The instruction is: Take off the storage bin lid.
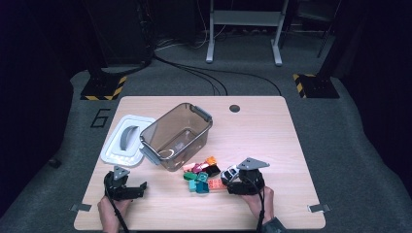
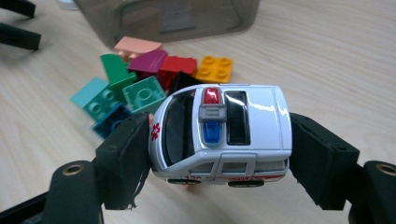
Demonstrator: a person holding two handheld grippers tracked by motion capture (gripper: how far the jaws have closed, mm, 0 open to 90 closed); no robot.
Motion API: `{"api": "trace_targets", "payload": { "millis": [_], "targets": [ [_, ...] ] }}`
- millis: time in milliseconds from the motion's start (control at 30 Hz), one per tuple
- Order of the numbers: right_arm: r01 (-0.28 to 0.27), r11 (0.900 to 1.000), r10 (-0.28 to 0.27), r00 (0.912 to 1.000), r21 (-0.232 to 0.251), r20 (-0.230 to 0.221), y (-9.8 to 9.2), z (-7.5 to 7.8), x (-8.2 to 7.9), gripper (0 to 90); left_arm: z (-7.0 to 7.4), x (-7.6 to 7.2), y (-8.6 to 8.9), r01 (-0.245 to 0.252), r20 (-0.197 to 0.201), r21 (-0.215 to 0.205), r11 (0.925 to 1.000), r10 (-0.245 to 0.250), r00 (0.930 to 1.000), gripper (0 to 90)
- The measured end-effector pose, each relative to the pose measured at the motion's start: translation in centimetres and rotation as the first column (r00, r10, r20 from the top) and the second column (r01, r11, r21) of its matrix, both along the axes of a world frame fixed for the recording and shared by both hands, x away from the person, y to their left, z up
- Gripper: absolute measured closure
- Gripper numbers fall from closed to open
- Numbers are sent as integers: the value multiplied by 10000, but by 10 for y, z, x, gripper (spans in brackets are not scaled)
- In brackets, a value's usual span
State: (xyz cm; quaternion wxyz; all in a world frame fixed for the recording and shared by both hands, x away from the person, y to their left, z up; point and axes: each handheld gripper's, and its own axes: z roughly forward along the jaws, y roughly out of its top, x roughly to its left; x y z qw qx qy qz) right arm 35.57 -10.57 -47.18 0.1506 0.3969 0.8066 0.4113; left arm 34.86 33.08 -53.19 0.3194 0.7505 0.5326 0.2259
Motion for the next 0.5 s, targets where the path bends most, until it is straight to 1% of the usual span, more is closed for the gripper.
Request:
{"api": "trace_targets", "payload": {
  "millis": [33, 67, 167, 200, 300, 333, 367, 400, 433, 500],
  "targets": [
    [50, 10000, -50, 10000, 27, 5, -2, 1, 4, 255, 0, 0, 0, 26, -54, 15, 10000, -26, 10000, 0],
    [102, 9999, -102, 9999, 33, -3, -3, 1, 7, 255, 0, 0, 0, -27, 43, 4, 10000, 27, 10000, 0],
    [200, 9998, -200, 9998, -21, -26, -6, 1, 17, 255, -1, 0, 0, -34, 69, -13, 10000, 34, 10000, 0],
    [242, 9997, -242, 9997, -52, -23, -7, 1, 21, 255, 0, 0, 0, 15, -19, 6, 10000, -15, 10000, 0],
    [308, 9995, -308, 9995, -21, -35, -9, 1, 30, 255, 0, 0, 0, -31, 49, 1, 10000, 31, 10000, 0],
    [368, 9993, -368, 9993, -20, -100, -10, 1, 32, 255, 0, 0, 0, -15, 4, 18, 10000, 15, 10000, 0],
    [378, 9993, -379, 9992, -57, -88, -10, 0, 35, 255, 0, 0, 0, -34, 50, 4, 10000, 34, 10000, 0],
    [424, 9991, -424, 9990, -35, -117, -11, 0, 38, 255, 0, 0, 0, 16, -24, 3, 10000, -16, 10000, 0],
    [431, 9991, -432, 9990, -38, -119, -12, 0, 42, 255, 0, 0, 0, -25, 56, -7, 10000, 25, 10000, 0],
    [472, 9989, -472, 9988, -54, -131, -14, 1, 49, 255, 0, 0, 0, 7, 7, -4, 10000, -7, 10000, 0]
  ]
}}
